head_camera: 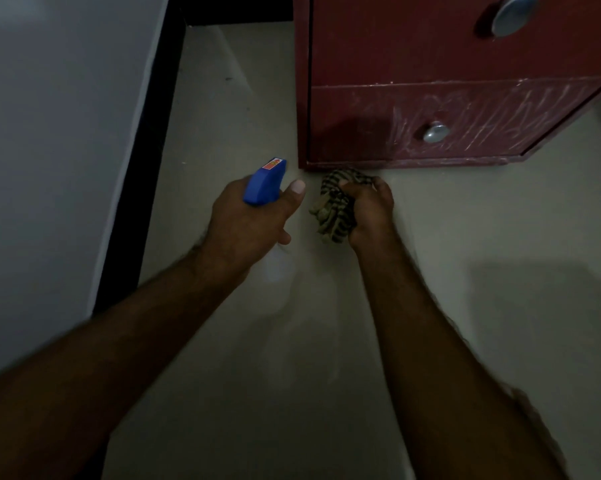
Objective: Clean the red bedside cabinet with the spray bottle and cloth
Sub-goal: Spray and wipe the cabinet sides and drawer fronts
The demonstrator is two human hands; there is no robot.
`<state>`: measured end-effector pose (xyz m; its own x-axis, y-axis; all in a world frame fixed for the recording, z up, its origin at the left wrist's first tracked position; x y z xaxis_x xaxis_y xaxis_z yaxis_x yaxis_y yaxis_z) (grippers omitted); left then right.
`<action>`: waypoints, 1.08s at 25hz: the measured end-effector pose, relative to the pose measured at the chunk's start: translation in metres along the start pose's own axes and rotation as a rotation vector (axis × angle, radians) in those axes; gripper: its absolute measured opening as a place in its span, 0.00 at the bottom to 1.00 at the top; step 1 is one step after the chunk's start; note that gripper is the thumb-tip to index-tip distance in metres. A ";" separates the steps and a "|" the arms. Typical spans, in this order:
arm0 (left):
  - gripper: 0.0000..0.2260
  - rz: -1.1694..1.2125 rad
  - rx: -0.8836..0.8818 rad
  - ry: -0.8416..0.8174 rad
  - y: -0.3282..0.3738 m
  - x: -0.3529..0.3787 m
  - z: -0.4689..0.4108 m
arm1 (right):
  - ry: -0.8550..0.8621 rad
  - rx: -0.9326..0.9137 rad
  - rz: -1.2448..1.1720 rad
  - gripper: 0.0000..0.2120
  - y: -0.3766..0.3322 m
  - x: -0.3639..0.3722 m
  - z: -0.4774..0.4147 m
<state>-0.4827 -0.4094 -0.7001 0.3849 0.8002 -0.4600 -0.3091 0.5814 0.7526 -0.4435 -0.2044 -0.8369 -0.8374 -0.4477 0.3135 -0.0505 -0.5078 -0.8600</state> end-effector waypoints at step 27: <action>0.14 -0.019 0.056 0.007 0.008 -0.005 -0.003 | 0.100 0.128 -0.032 0.17 0.057 0.021 -0.071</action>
<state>-0.4899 -0.4080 -0.6931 0.3840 0.7903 -0.4774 -0.2531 0.5874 0.7687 -0.5022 -0.1906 -0.9081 -0.8868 -0.3575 0.2929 -0.0138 -0.6130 -0.7899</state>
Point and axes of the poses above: each hand's wrist, its own z-axis away from the middle knuckle, its own x-axis out of the palm, y = z × x, the point moved 9 cm from there along -z, towards the middle knuckle, and after that the axes turned 12 degrees about -x, right-handed, at the moved point
